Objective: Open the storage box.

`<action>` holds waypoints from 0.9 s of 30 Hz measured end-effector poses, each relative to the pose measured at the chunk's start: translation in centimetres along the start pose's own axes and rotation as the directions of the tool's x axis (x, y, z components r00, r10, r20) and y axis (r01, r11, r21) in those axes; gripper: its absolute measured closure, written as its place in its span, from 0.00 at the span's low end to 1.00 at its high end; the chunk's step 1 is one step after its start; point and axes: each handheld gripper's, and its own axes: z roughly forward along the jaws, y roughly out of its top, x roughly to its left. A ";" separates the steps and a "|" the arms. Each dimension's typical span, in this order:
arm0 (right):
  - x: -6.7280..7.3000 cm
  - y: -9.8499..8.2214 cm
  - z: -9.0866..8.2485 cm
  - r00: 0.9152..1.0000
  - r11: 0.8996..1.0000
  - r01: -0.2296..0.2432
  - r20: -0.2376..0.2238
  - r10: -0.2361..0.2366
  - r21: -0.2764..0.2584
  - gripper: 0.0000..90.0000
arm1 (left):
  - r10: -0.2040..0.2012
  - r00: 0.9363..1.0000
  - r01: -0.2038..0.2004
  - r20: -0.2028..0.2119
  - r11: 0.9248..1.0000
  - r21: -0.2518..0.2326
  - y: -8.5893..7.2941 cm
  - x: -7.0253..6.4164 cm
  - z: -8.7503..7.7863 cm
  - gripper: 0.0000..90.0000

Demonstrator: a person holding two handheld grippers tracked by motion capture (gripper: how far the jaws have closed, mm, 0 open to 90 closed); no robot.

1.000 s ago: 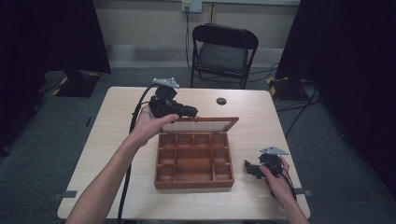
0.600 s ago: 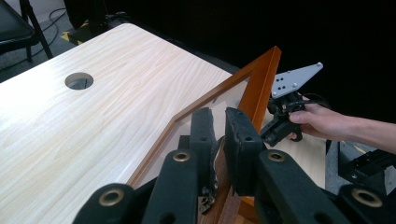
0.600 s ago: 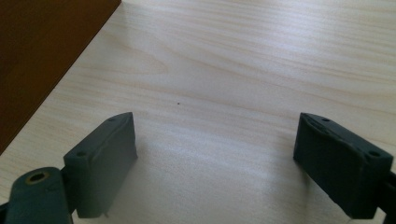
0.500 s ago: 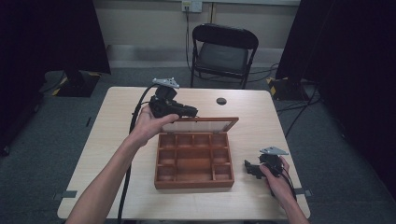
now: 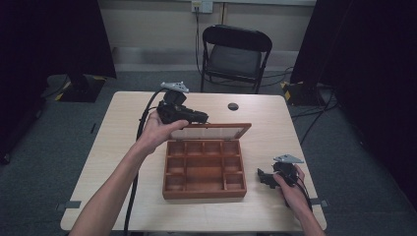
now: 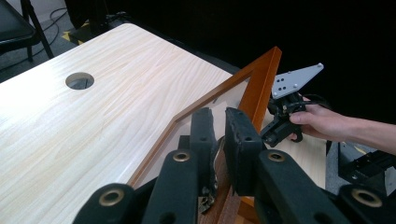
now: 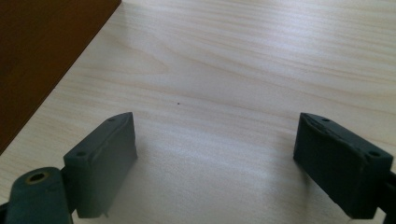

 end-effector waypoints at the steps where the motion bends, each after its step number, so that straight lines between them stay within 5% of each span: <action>1: 0.0 0.0 0.0 1.000 1.000 0.000 0.000 0.000 0.000 0.14 | 0.001 1.000 -0.001 0.000 1.000 0.000 0.0 0.0 0.0 0.91; 27: 0.0 0.0 0.0 1.000 1.000 0.000 0.000 0.000 0.000 0.14 | -0.005 1.000 0.005 -0.002 1.000 -0.004 0.0 0.0 0.0 0.91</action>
